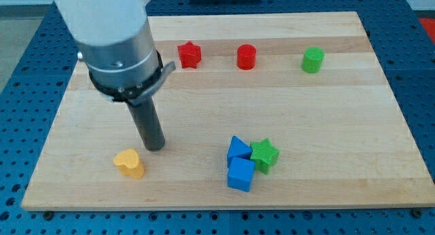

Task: Push the yellow heart into the blue cube

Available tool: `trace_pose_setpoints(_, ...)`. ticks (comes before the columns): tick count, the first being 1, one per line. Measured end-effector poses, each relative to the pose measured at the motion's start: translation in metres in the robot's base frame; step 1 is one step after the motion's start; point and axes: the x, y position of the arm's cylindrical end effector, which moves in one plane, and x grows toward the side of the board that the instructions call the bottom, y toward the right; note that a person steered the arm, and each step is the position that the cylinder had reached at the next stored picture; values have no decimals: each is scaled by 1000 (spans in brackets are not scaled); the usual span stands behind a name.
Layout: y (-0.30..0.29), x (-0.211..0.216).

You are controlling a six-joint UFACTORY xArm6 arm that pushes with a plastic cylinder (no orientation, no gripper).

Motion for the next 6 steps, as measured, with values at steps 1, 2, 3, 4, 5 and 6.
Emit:
trace_pose_setpoints(1, -35, -8)
trace_pose_setpoints(2, -69, 28)
trace_pose_setpoints(3, -47, 45)
trace_pose_setpoints(4, 18, 45)
trace_pose_setpoints(5, 33, 45)
trace_pose_setpoints(6, -5, 46)
